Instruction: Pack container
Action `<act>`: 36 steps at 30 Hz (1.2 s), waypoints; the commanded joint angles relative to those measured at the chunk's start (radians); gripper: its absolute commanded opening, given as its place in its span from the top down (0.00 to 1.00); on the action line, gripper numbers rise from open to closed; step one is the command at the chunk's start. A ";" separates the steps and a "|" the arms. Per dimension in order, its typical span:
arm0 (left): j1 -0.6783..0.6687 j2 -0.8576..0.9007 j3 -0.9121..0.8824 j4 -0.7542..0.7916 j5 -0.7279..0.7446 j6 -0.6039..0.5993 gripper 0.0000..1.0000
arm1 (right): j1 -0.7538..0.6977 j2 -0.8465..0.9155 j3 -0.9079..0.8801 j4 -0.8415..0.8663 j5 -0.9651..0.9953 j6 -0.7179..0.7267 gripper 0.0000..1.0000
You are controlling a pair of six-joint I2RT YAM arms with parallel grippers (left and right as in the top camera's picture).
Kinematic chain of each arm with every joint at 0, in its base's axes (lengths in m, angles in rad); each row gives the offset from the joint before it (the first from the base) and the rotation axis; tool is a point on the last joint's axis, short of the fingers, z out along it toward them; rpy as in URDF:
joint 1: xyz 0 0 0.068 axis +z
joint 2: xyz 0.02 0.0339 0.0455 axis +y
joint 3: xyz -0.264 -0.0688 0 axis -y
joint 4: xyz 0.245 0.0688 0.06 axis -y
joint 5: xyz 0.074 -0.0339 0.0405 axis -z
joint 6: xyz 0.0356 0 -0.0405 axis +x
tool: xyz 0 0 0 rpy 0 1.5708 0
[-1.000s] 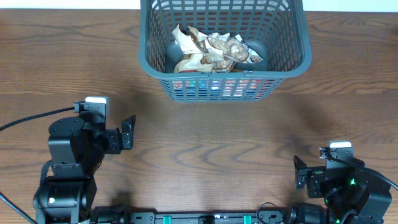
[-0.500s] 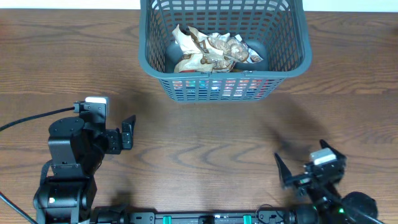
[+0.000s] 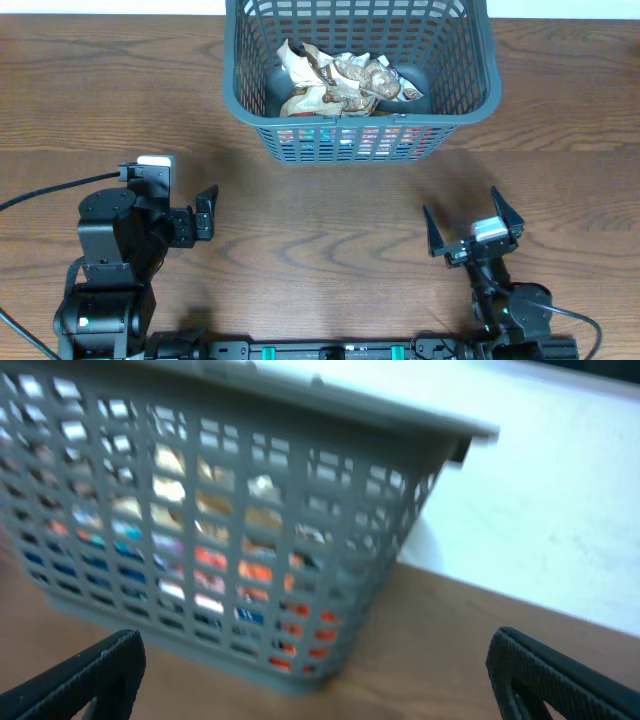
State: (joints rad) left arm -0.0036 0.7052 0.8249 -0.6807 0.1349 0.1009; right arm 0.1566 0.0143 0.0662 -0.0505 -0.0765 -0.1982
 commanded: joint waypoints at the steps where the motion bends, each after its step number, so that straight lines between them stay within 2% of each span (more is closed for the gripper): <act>1: 0.003 0.000 -0.004 0.001 0.004 -0.009 0.01 | 0.009 -0.009 -0.035 0.013 0.071 -0.031 0.01; 6: 0.003 0.000 -0.004 0.001 0.004 -0.009 0.01 | 0.009 -0.009 -0.061 -0.019 0.168 0.050 0.01; 10: 0.003 0.000 -0.004 0.001 0.004 -0.009 0.01 | 0.007 -0.009 -0.061 -0.016 0.184 0.035 0.01; 36: 0.003 0.000 -0.004 0.001 0.004 -0.009 0.01 | 0.004 -0.009 -0.061 -0.016 0.162 0.071 0.01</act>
State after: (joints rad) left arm -0.0036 0.7048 0.8249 -0.6807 0.1349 0.1013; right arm 0.1577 0.0143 0.0097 -0.0647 0.0830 -0.1448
